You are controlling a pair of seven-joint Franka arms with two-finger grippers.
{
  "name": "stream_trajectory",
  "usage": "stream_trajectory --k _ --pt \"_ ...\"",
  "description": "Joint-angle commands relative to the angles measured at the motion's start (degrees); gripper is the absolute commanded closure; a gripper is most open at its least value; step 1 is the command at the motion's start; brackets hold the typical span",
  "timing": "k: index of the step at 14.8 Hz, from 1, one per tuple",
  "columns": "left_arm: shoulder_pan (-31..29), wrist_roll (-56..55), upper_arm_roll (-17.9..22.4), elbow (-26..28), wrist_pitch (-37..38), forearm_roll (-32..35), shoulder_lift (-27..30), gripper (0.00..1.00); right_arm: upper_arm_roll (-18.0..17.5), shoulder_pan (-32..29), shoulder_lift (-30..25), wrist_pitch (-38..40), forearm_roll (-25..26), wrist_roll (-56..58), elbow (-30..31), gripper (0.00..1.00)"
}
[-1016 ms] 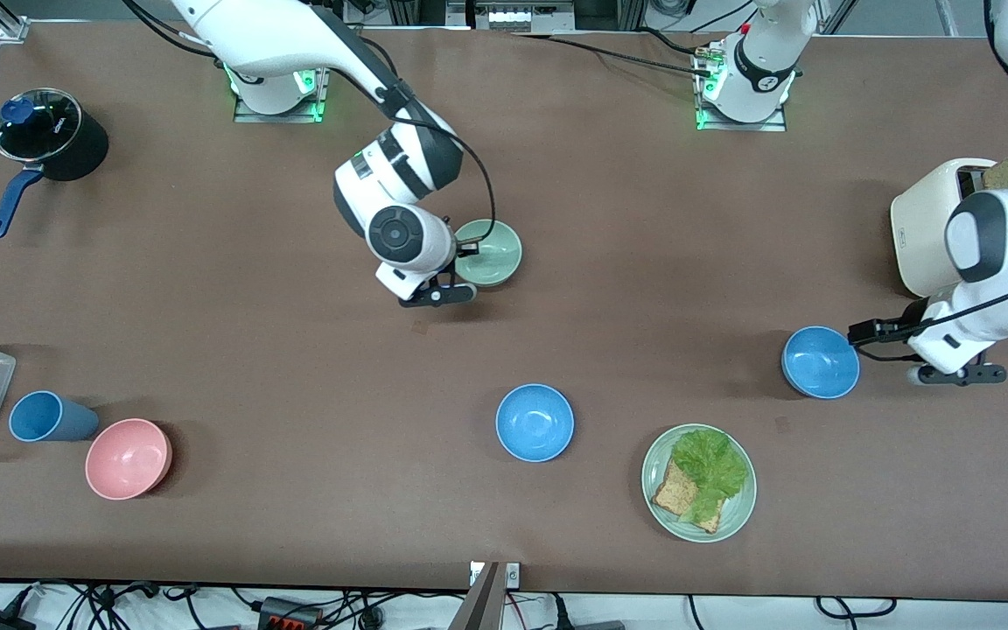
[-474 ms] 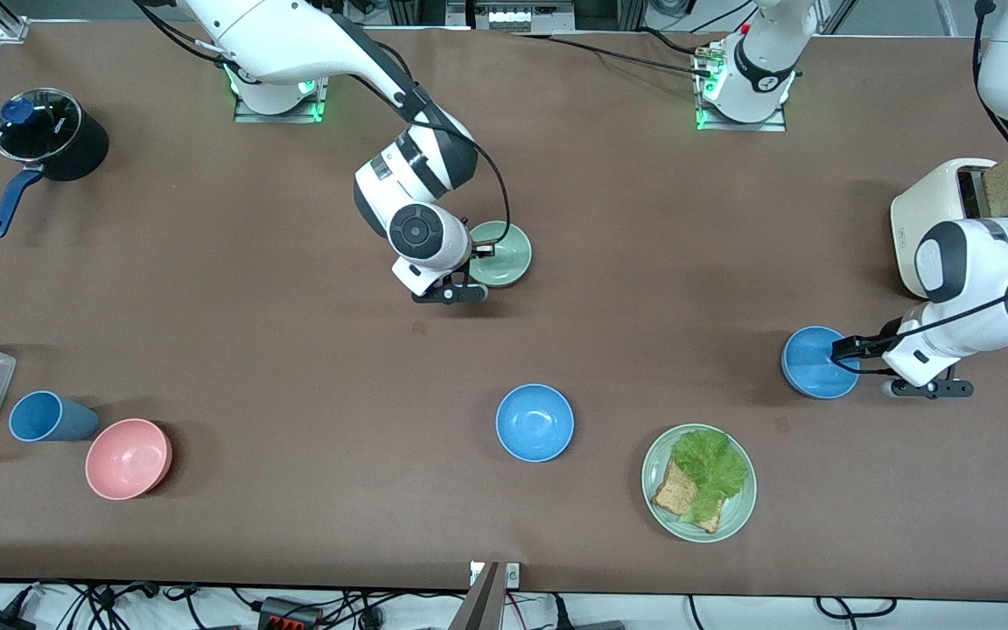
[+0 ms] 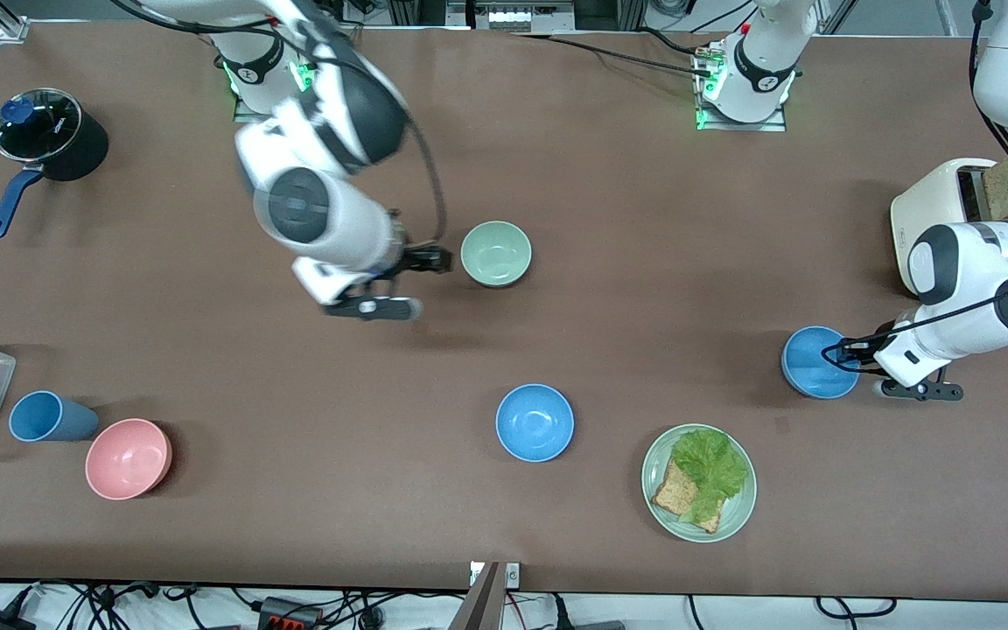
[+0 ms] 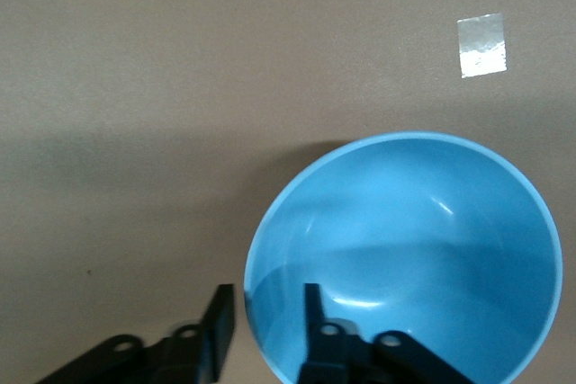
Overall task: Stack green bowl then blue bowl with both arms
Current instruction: 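Lift the blue bowl with the left gripper toward the green bowl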
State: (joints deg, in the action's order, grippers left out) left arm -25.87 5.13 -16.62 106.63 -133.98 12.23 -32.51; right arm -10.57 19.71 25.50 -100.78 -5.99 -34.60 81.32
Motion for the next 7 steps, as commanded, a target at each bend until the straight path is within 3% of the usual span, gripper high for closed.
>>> stream_trajectory --k 1,5,7 --pt "-0.06 1.11 -0.43 -0.11 -0.49 1.39 -0.19 0.99 -0.50 -4.05 -1.24 1.46 3.17 0.76 -2.74 0.00" --pt "-0.05 8.05 -0.96 0.07 0.48 1.31 0.33 0.99 -0.15 -9.15 -2.47 3.12 3.53 7.70 -3.45 0.00" --pt "-0.40 8.05 -3.40 -0.02 4.85 1.30 1.82 1.00 -0.15 -12.23 -4.13 4.71 3.71 8.14 -3.54 0.00"
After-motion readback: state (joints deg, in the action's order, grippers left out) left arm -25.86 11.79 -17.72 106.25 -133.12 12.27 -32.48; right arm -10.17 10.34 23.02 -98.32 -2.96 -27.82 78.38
